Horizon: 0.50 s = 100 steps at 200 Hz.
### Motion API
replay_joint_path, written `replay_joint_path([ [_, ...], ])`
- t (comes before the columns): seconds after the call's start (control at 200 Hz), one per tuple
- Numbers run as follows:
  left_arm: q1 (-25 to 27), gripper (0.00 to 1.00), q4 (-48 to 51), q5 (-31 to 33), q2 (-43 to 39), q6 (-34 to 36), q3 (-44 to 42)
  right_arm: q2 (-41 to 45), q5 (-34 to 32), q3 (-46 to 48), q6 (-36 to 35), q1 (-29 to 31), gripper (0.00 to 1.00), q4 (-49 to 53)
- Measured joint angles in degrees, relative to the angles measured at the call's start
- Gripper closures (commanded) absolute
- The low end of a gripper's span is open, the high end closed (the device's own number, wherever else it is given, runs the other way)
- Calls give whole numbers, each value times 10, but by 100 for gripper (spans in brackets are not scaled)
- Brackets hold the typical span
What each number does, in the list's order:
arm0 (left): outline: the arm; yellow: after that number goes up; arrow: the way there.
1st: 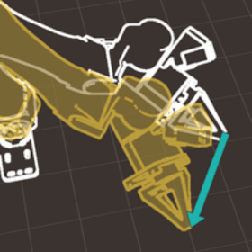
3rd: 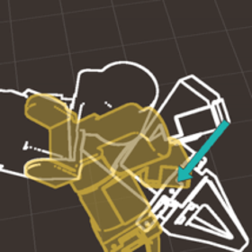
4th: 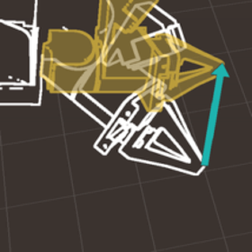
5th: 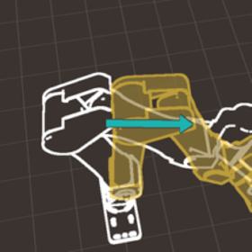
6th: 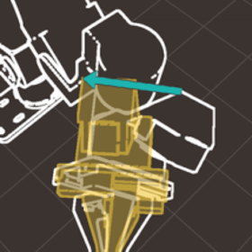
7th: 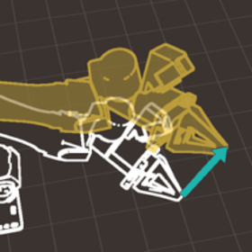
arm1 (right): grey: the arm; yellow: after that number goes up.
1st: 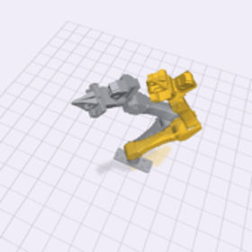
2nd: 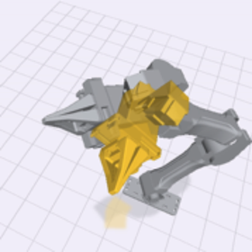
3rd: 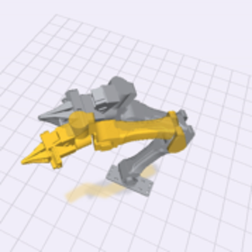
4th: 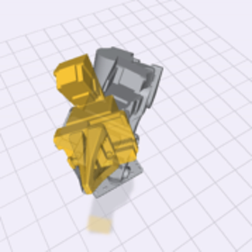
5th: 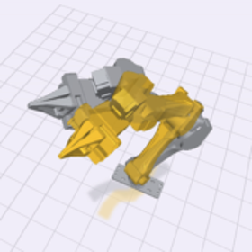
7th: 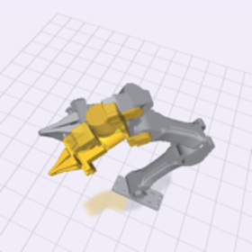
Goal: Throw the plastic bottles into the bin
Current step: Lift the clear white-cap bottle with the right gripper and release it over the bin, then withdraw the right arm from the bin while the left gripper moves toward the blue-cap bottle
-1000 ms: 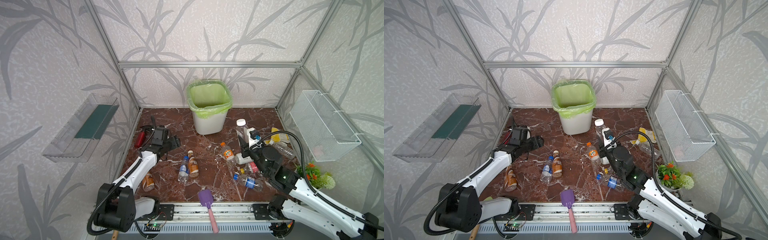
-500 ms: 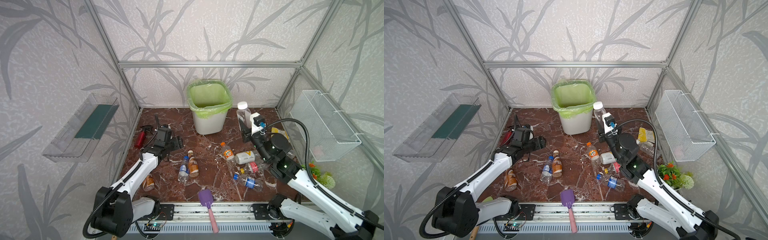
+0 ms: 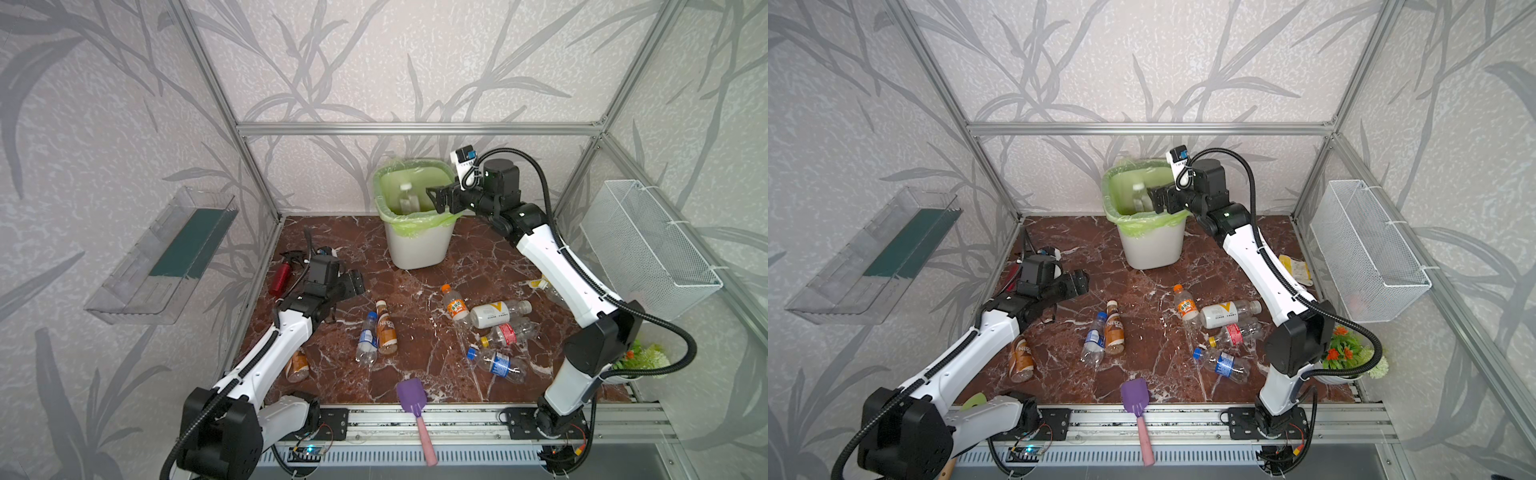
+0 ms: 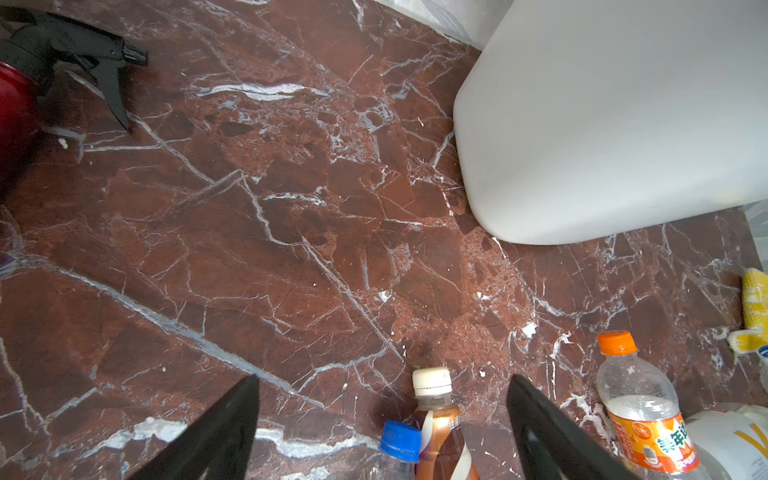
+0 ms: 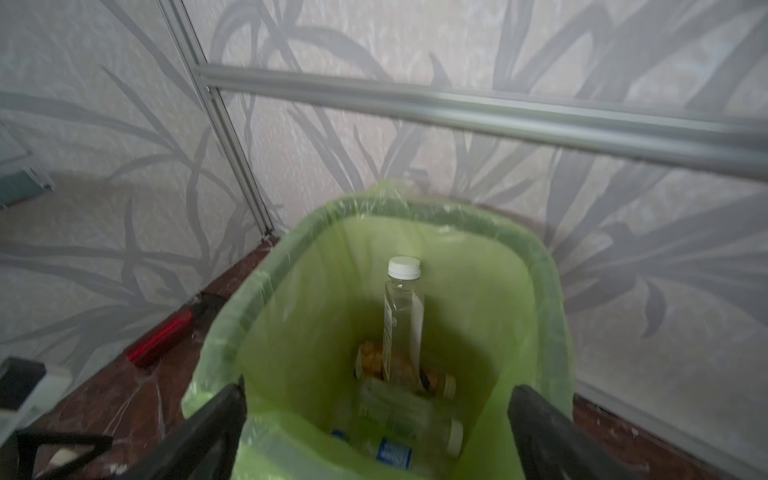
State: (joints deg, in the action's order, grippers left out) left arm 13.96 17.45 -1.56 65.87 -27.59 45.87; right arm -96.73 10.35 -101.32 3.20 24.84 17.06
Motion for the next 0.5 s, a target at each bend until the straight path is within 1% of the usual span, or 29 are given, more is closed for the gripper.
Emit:
replay_joint_path([
  [0.085,0,7,4,0,2,0,0,45,0,53,5,-8,1,-9],
  [0.21,0,7,16,0,2,0,0,133,-8,123,7,-14,1,-52],
  [0.325,1,7,32,2,-5,0,0,218,-18,221,12,-14,1,-94],
  [0.405,2,7,44,2,-19,0,0,249,-27,285,16,-14,1,-105],
  [0.5,2,8,61,0,-31,2,0,256,-39,350,31,-16,1,-101],
])
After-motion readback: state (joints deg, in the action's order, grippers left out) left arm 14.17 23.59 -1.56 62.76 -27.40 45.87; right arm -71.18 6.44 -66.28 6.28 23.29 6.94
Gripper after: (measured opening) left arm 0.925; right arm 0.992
